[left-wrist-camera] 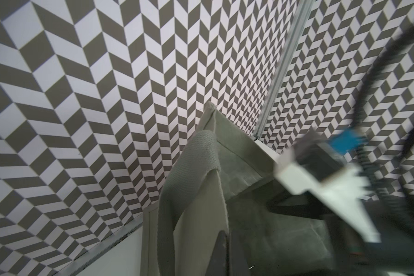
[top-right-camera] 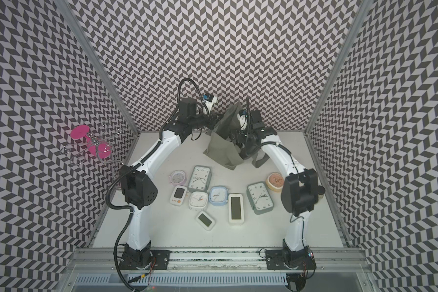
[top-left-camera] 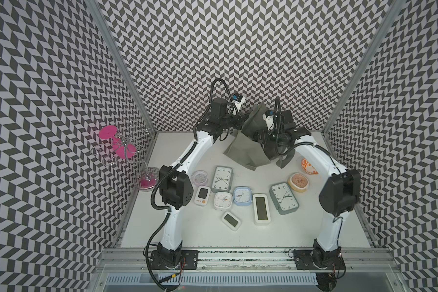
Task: Put the alarm clock into the canvas bag
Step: Place the alarm at the canvas bag, then pick up the alarm from the center of the board.
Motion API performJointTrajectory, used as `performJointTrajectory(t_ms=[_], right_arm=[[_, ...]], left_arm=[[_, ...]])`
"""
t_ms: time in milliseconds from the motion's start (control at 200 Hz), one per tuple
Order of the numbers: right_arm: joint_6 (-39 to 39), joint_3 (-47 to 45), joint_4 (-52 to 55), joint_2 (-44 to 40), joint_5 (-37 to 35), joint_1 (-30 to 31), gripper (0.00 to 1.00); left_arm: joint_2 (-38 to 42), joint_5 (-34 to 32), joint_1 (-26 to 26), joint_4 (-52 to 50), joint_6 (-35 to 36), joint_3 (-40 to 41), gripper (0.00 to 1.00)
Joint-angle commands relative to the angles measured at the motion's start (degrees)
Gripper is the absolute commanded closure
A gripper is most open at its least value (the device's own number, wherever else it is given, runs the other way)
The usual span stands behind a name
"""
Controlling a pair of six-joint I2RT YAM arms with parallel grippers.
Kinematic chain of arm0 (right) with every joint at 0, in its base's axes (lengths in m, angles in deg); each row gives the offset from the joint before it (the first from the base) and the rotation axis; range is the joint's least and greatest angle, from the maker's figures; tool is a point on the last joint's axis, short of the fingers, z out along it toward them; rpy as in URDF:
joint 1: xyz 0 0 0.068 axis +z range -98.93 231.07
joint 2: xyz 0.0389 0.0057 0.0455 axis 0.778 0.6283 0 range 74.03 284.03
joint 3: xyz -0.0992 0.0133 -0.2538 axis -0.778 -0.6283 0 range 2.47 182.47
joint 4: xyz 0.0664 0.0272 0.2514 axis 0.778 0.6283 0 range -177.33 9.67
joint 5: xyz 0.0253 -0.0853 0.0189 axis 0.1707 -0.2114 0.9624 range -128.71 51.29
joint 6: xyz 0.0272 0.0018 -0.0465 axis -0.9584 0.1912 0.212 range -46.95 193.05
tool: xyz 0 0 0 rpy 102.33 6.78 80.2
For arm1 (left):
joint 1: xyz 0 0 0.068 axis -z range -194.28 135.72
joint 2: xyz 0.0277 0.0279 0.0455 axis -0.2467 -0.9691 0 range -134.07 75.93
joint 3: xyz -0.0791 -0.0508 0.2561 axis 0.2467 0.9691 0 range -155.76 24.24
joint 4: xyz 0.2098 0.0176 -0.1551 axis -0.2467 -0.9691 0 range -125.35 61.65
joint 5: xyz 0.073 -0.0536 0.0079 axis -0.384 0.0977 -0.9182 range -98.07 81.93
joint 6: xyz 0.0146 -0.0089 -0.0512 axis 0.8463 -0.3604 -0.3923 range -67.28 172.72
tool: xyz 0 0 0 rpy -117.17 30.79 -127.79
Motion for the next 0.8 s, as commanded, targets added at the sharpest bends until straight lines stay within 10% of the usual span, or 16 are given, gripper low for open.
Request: performJointTrajectory(t_ms=[0,335,796], right_arm=[[-1.0,-9.2,-5.7,-11.9,1.9,-0.2,0.01],[-13.4,-35.7,-2.9,-37.8,-5.4,4.7,0.0],[-36.3,-53.4,0.3,-35.5,-10.7,25.9,0.01]], left_arm=[[0.5,-0.6,-1.0,0.9,1.1,-1.5,1.0],[0.5,-1.9,-1.2,0.4,1.9,-1.5,1.0],[-1.5,-0.2,-1.6,0.7,1.8,-1.6,1.0]])
